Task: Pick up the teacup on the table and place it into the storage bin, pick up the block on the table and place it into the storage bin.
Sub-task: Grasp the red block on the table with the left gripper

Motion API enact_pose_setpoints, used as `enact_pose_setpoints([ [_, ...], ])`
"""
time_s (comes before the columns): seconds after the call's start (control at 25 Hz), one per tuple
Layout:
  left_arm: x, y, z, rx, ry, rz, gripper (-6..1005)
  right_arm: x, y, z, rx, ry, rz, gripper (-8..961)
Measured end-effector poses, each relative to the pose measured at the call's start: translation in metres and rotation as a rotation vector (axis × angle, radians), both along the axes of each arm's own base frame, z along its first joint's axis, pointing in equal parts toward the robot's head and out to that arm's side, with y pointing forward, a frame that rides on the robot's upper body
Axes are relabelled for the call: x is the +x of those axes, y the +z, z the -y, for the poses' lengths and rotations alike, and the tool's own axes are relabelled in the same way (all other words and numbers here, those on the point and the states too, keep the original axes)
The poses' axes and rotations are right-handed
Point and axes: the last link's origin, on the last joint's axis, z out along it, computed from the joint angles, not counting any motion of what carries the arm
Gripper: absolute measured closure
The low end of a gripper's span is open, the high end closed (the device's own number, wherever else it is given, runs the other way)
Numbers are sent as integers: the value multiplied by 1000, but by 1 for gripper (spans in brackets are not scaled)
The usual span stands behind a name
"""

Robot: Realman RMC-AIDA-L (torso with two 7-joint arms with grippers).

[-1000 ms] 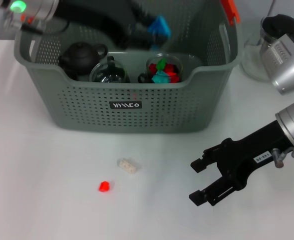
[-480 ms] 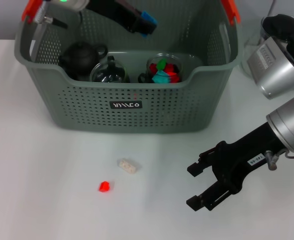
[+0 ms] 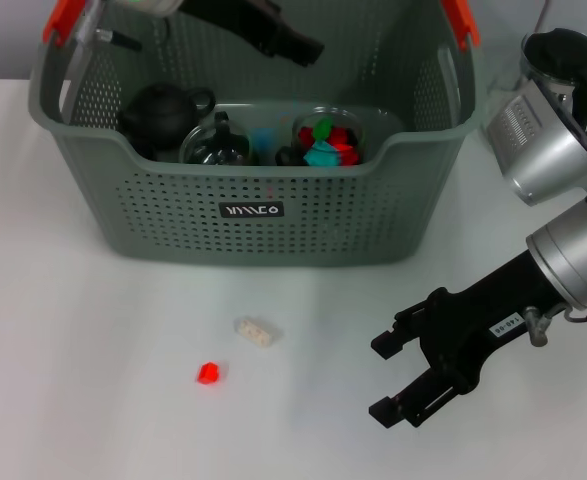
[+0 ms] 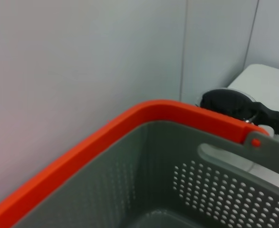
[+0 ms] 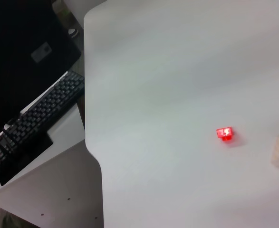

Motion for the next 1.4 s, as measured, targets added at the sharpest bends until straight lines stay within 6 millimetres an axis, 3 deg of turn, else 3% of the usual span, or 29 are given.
enact_pose_setpoints([
  [0.2, 11, 20, 14, 9, -54, 1, 277, 2, 0, 1, 1, -2, -1, 7],
  [0.44, 27, 54, 77, -51, -334, 43, 111, 2, 0, 0, 9, 0, -1, 7],
  [0.64, 8, 58, 131, -164, -511, -16, 111, 2, 0, -2, 18, 0, -1, 7],
  [0.84, -19, 48, 170, -261, -595, -122, 110, 1, -1, -4, 27, -7, 3, 7],
  [1.0, -38, 32, 180, -325, -583, -229, 110, 0, -2, -3, 23, -23, 6, 7],
  [1.4, -67, -18, 164, -489, -573, -558, 111, -4, -6, -7, 37, -71, 9, 7],
])
